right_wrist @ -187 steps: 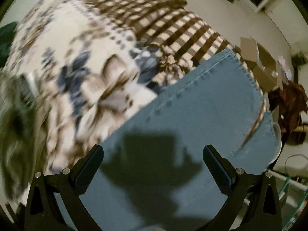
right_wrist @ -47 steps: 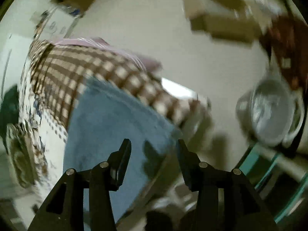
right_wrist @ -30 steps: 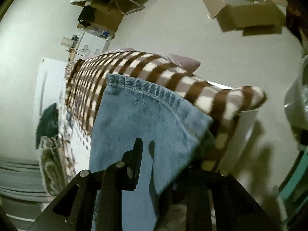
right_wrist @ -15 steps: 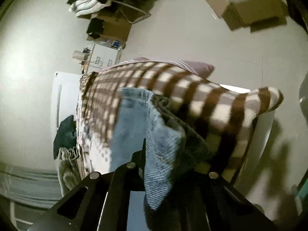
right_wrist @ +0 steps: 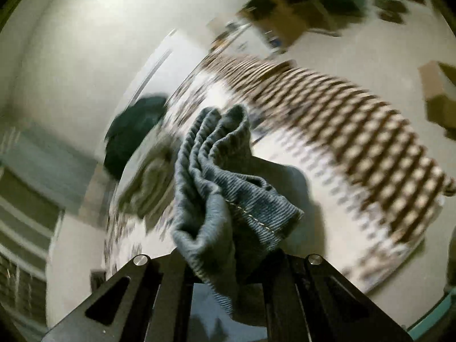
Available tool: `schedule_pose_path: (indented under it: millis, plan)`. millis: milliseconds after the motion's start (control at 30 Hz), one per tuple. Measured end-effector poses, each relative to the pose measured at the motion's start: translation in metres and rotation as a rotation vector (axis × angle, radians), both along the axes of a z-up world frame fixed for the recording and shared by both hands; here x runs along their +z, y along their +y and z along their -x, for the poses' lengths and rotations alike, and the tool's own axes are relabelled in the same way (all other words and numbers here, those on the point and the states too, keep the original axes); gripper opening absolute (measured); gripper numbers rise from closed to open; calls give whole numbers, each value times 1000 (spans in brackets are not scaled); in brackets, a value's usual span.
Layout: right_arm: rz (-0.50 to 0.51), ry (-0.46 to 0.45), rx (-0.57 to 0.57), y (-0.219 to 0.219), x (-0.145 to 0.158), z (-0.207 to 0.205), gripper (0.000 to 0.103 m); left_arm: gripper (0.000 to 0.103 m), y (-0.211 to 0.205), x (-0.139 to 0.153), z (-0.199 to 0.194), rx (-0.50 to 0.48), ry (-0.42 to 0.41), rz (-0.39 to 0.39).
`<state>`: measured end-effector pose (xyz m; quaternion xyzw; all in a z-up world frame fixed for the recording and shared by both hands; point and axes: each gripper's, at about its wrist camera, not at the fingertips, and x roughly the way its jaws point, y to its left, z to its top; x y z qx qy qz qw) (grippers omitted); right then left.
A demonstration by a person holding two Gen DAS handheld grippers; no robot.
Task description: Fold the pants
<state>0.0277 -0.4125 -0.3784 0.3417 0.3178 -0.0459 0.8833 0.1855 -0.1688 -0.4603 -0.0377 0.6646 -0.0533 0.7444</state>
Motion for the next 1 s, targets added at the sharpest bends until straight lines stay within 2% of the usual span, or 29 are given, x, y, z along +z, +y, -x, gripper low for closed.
schedule_pose_path:
  millis: [100, 267, 400, 467, 500, 533, 567, 600, 633, 733, 867, 1000]
  plan:
    - [21, 60, 129, 65, -30, -23, 7, 103, 49, 2, 11, 70, 5, -2]
    - [122, 209, 347, 176, -112, -55, 7, 103, 118, -15, 24, 151, 32, -53]
    - [250, 307, 456, 232, -166, -63, 8, 103, 157, -31, 27, 196, 46, -76]
    - [295, 380, 468, 246, -185, -70, 13, 103, 165, -35, 25, 199, 49, -72]
    - [285, 404, 460, 248, -188, -73, 18, 103, 167, -36, 23, 199, 48, -62]
    - [260, 424, 468, 248, -190, -76, 33, 103, 168, -37, 20, 197, 45, -52]
    - [205, 439, 503, 249, -189, -77, 42, 103, 167, -37, 18, 194, 47, -44]
    - [120, 447, 548, 248, -186, -78, 58, 103, 165, -36, 16, 192, 46, -26]
    - [59, 436, 571, 245, -180, -77, 64, 103, 160, -36, 13, 189, 41, -1]
    - [-28, 385, 556, 222, -150, -63, 72, 103, 141, -36, 5, 163, 30, 47]
    - [11, 432, 407, 174, -135, -49, 74, 103, 103, -43, -5, 96, 18, 81]
    - [40, 505, 261, 127, -141, -40, 74, 101, 59, -73, -20, 22, 28, 21]
